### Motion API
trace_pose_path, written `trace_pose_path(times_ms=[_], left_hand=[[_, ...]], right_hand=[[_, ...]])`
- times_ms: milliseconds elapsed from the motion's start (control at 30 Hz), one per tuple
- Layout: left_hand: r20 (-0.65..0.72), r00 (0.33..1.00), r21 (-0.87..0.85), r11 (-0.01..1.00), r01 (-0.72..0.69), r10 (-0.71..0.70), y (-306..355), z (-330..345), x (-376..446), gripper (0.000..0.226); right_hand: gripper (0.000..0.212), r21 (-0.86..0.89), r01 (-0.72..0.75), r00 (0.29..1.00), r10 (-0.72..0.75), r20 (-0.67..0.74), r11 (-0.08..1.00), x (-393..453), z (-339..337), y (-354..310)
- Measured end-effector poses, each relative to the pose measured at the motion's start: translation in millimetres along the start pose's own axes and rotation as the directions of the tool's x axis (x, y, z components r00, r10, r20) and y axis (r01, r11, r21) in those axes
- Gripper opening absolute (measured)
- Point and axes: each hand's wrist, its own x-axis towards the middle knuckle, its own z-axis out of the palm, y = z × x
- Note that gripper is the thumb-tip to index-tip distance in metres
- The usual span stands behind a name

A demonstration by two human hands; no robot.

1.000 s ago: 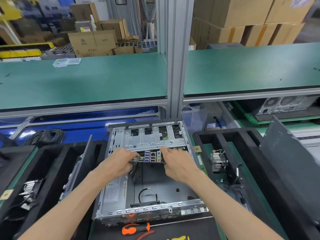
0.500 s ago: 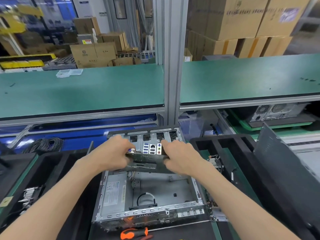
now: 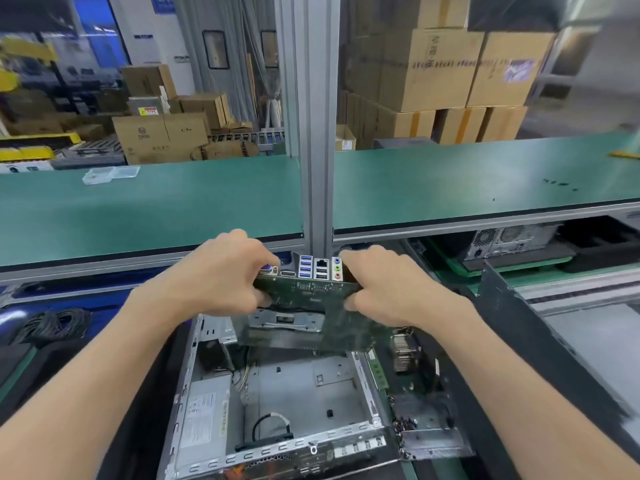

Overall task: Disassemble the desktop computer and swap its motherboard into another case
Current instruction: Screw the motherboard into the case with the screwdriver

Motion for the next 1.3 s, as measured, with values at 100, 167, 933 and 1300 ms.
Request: trace_pose_path(times_ms=[100,167,933,1300], left_hand=[[-0.011,1.000,0.000,1.000,-0.014,0.014,16.1,0.5,16.1,0.029],[-0.004,1.000,-0.026,0.999,-0.026,0.026,25.5,4.2,26.1,0.027],[0.028,0.911,-0.581,0.734,0.350,-0.412,105.6,82.0,86.6,0.048],[-0.217,0.851,-0.446,0.824,0.350,-0.479,201.7,127.5,100.1,0.008]], right_hand=[[0.021,-0.024,-0.061,0.998,0.061,0.008,0.998,-8.8,-8.3,11.9],[0.022,-0.031,-0.103,0.995,0.103,0.009,0.994,-15.0,-9.1,21.7],[0.038,0.256,-0.623,0.664,0.673,-0.327,0.739,-22.0,37.6,91.0],[0.062,0.856,-0.511,0.693,0.630,0.351,0.085,-6.1,26.6,120.0]])
